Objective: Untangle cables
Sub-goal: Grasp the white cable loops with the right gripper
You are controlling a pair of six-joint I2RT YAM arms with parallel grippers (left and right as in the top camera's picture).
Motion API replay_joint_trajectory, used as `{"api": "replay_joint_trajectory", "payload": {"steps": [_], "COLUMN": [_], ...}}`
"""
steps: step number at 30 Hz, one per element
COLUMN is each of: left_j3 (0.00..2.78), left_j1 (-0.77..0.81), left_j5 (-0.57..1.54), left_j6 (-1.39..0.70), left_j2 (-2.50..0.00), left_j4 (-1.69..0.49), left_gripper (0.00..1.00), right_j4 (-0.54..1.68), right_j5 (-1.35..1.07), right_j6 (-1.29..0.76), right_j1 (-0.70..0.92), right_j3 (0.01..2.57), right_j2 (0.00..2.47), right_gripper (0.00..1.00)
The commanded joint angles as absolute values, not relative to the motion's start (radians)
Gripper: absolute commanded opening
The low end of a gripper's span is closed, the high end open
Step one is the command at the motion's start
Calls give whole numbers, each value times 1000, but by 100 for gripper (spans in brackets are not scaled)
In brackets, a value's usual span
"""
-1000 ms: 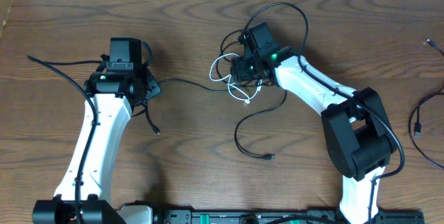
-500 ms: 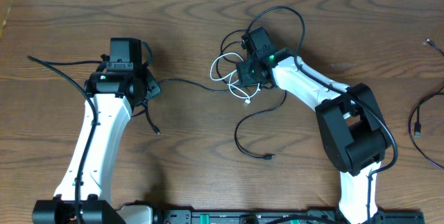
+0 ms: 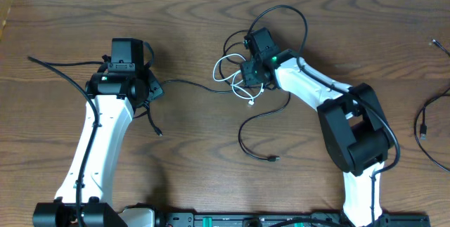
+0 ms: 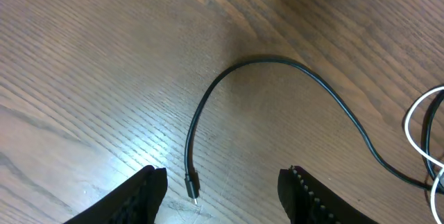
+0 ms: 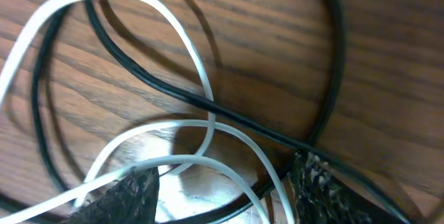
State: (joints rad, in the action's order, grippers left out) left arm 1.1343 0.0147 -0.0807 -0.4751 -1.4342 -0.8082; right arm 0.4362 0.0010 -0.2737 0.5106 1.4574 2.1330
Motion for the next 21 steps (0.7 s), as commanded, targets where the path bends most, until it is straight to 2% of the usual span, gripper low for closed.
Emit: {"api": "replay_joint_trajectory", "payload": {"steps": [1,3,6,13,21], "left_j3": [1158,1158,1158,1158,1158], "left_j1": [12,12,12,12,12], "left_j5": [-82,-82,-82,-82,-82], "left_j6": [-488,-488,-488,-488,-488], "left_j2": [-1428,-1428,-1428,-1428,-1428], "left_j4": [-814,-814,-814,-814,-814], "left_gripper": [57,57,57,57,57], "right_j4": [435,435,448,523,570], "right_j5": [17,17,17,11,-111], "right_j6": [-260,-261,-265,-277,-276], "right_j1": [517,517,518,518,516], "right_j3": [1457,1457,1457,1457,1458], "right_j2": [2170,2175,2178,2177,2115], "right_gripper": [57,56,48,1,1]}}
